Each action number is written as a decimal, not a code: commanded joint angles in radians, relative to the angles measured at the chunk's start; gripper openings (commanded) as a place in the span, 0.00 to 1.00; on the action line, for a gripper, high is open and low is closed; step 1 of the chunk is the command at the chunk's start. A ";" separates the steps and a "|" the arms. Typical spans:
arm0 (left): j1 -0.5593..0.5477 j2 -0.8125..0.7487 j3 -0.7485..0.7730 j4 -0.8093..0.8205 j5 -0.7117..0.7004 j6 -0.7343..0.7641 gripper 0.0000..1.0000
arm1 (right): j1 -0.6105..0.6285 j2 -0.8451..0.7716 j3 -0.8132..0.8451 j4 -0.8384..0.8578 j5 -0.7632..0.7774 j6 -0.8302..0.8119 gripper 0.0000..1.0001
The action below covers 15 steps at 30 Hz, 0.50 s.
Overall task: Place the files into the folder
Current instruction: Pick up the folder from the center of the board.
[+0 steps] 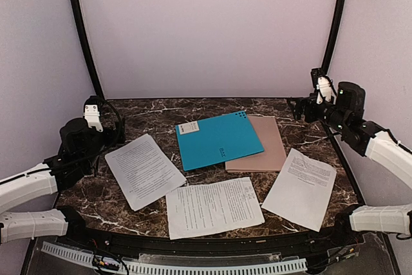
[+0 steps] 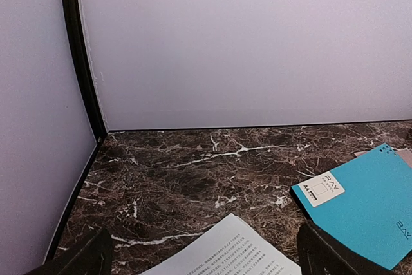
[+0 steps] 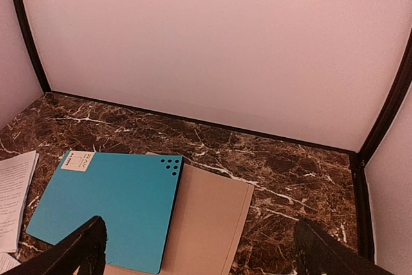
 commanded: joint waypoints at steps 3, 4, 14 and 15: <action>-0.002 -0.009 0.021 -0.023 -0.001 -0.019 1.00 | 0.001 0.009 -0.009 0.009 -0.016 0.013 0.99; -0.002 -0.009 0.021 -0.025 -0.001 -0.021 1.00 | 0.001 0.012 -0.004 0.000 -0.016 0.013 0.99; -0.002 -0.007 0.056 -0.103 -0.065 -0.093 1.00 | 0.001 0.014 0.088 -0.161 0.031 0.076 0.99; -0.002 -0.007 0.064 -0.117 -0.038 -0.100 1.00 | 0.001 0.024 0.120 -0.236 0.071 0.093 0.99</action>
